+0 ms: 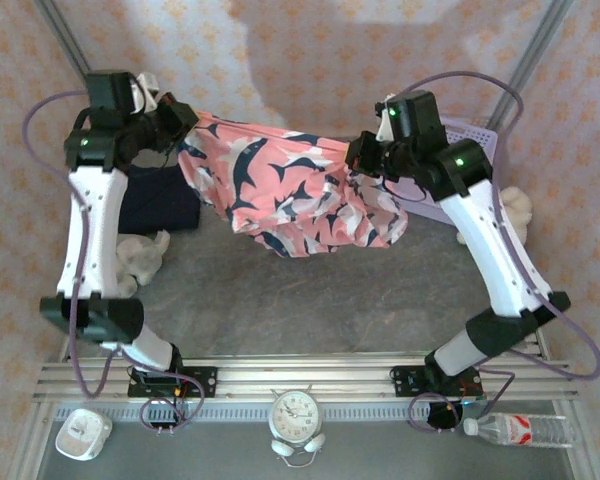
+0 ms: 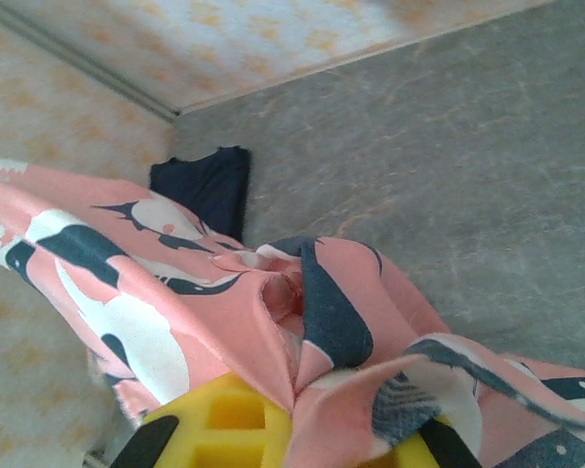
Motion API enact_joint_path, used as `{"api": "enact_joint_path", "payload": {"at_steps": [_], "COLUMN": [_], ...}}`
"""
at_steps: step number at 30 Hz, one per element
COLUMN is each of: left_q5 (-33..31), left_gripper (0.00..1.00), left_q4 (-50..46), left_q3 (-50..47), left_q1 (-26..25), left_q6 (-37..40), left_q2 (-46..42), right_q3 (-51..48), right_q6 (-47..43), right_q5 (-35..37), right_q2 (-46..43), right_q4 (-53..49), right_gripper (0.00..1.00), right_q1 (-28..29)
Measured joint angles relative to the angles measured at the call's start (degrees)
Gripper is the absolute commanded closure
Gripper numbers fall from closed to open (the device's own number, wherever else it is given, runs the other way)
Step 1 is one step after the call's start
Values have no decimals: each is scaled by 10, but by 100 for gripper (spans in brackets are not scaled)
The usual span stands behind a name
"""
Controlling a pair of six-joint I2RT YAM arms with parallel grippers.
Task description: Fold and stack the mixed laundry pile
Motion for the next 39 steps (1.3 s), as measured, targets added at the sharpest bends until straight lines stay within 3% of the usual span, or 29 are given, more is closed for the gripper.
{"api": "enact_joint_path", "payload": {"at_steps": [5,11,15,21,25,26,27,29,30,31,34,37,39], "left_q5": [-20,-57,-79,-73,-76,-76,-76,-74,-73,-72,-68,-68,-70], "left_gripper": [100,100,100,100,100,93,74,23,2,0,0,0,0], "left_q4": [-26,-3,-20,0,32,33,35,23,17,-4,-65,-134,-140], "left_q3": [39,-123,-115,-39,18,45,73,180,238,323,504,495,401], "left_q1": [-7,-9,-10,-15,-32,-37,-42,-52,-54,-55,-55,-54,-55], "left_q6": [5,0,-1,-29,-43,-43,-42,-37,-36,-36,-36,-24,-6], "left_q2": [33,-152,-223,-177,-57,-11,35,177,240,325,516,577,553], "right_q3": [17,-127,-192,-203,-208,-210,-214,-233,-244,-255,-278,-284,-286], "right_q6": [18,71,117,182,212,217,224,240,242,244,234,210,189], "right_q5": [-36,-116,-161,-179,-161,-150,-138,-105,-84,-57,25,67,81], "right_q2": [46,-37,-89,-121,-88,-68,-48,0,22,47,100,111,100], "right_q4": [-1,39,58,110,136,143,153,176,182,185,186,178,176], "right_gripper": [100,100,100,99,95,94,86,61,54,49,44,43,43], "right_q1": [-20,-4,23,21,-7,-18,-30,-59,-74,-89,-118,-119,-109]}}
